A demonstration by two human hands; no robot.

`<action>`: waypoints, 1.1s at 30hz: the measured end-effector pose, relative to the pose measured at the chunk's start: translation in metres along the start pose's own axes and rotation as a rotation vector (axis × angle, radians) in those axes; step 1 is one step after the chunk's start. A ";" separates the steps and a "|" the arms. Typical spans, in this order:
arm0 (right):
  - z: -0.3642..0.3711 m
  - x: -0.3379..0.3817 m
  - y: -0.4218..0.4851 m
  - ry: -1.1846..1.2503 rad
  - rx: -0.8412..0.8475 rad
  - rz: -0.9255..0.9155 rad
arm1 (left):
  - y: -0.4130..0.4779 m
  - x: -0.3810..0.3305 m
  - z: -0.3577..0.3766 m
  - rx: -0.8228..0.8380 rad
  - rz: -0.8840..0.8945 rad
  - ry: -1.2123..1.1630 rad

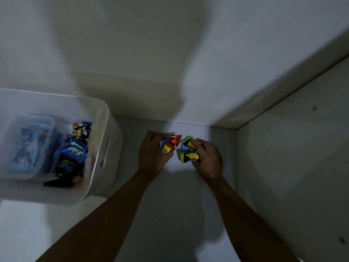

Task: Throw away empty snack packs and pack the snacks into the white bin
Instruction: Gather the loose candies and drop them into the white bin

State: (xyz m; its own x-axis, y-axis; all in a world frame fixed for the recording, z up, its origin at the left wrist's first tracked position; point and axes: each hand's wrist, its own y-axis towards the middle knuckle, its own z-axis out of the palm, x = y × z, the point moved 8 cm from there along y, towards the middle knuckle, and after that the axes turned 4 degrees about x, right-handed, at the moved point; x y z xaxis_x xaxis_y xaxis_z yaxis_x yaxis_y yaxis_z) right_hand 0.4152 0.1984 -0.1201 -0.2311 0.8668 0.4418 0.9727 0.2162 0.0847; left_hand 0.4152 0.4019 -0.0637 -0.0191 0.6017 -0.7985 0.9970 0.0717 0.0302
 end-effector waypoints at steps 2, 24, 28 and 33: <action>-0.001 0.003 0.000 0.032 -0.017 -0.017 | -0.008 0.000 -0.004 0.007 -0.011 0.006; 0.003 0.008 -0.039 -0.124 0.049 0.023 | -0.059 0.005 -0.017 0.051 -0.066 0.091; 0.003 0.011 -0.042 -0.106 0.026 -0.052 | -0.060 0.004 -0.018 0.056 -0.064 0.087; -0.002 0.005 -0.038 -0.004 -0.083 -0.047 | -0.057 0.003 -0.018 0.065 -0.062 0.089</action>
State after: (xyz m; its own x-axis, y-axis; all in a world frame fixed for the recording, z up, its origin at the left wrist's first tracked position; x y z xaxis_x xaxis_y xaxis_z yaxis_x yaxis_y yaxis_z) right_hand 0.3774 0.1938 -0.1187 -0.2765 0.8584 0.4321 0.9592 0.2188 0.1791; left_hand 0.3574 0.4142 -0.0568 -0.0849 0.6664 -0.7407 0.9964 0.0615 -0.0589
